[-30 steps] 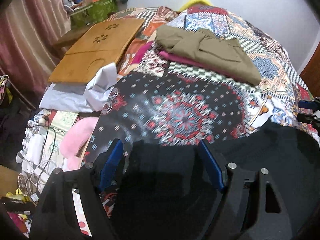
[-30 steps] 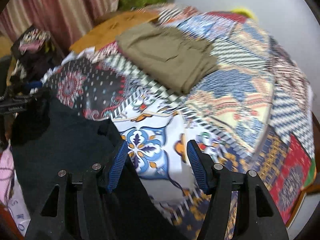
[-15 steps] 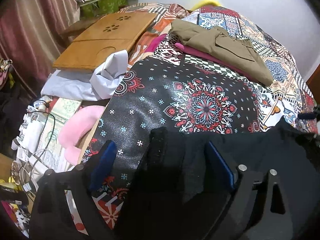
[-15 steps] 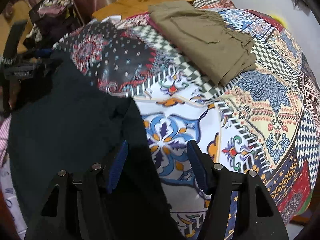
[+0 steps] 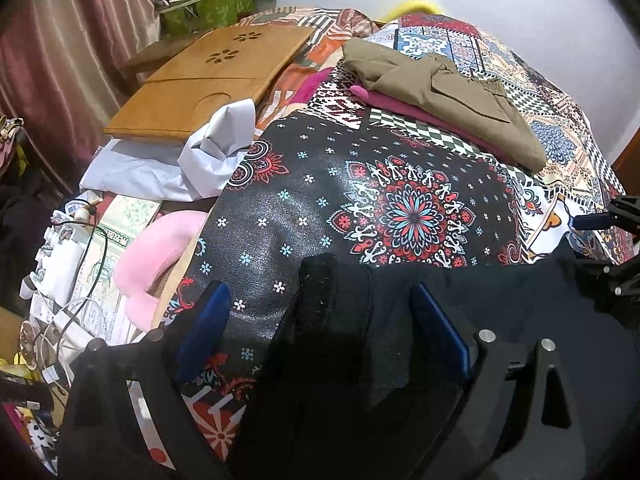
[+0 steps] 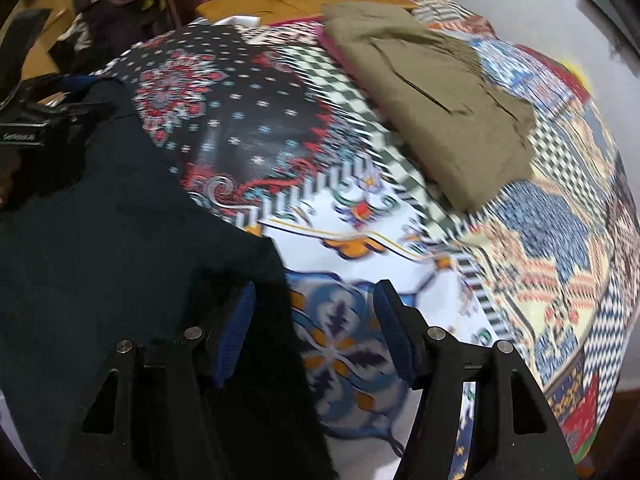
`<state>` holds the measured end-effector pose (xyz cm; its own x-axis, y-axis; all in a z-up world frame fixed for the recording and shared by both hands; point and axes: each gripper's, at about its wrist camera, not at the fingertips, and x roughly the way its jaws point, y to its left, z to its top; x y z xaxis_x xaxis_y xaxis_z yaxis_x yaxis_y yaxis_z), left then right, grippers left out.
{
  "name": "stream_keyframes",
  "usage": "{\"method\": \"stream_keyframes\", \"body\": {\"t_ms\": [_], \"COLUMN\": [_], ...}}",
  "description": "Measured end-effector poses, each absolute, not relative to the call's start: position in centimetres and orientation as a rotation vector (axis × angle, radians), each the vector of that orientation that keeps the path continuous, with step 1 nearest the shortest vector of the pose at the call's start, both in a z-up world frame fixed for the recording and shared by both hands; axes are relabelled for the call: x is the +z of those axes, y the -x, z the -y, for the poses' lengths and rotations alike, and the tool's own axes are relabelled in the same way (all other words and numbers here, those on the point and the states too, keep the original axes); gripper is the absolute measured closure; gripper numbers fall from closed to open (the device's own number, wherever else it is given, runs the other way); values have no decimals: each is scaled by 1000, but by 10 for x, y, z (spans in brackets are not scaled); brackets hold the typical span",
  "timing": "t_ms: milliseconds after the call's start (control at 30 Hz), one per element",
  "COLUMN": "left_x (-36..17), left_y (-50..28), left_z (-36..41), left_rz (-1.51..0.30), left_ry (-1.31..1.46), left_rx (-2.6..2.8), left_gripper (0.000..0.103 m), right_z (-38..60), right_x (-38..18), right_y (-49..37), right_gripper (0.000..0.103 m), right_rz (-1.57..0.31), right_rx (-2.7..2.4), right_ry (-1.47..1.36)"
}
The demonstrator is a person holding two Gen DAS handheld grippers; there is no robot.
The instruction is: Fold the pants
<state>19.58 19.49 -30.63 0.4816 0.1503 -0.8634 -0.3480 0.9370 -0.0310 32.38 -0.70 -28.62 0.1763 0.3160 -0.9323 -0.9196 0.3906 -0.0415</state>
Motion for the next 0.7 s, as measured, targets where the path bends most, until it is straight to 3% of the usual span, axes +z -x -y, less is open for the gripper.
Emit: {"method": "stream_keyframes", "body": {"t_ms": [300, 433, 700], "left_x": [-309, -310, -311], "left_y": [-196, -196, -195], "left_z": [-195, -195, -195], "left_rz": [-1017, -1013, -1007], "left_ry": [216, 215, 213], "left_rx": [303, 304, 304], "left_gripper": [8, 7, 7], "right_z": [-10, -7, -3], "right_x": [-288, -290, -281], "right_y": [-312, -329, -346], "right_gripper": [49, 62, 72], "right_rz": [-958, -1009, -1009], "right_rx": [1020, 1002, 917], "right_ry": [754, 641, 525]}}
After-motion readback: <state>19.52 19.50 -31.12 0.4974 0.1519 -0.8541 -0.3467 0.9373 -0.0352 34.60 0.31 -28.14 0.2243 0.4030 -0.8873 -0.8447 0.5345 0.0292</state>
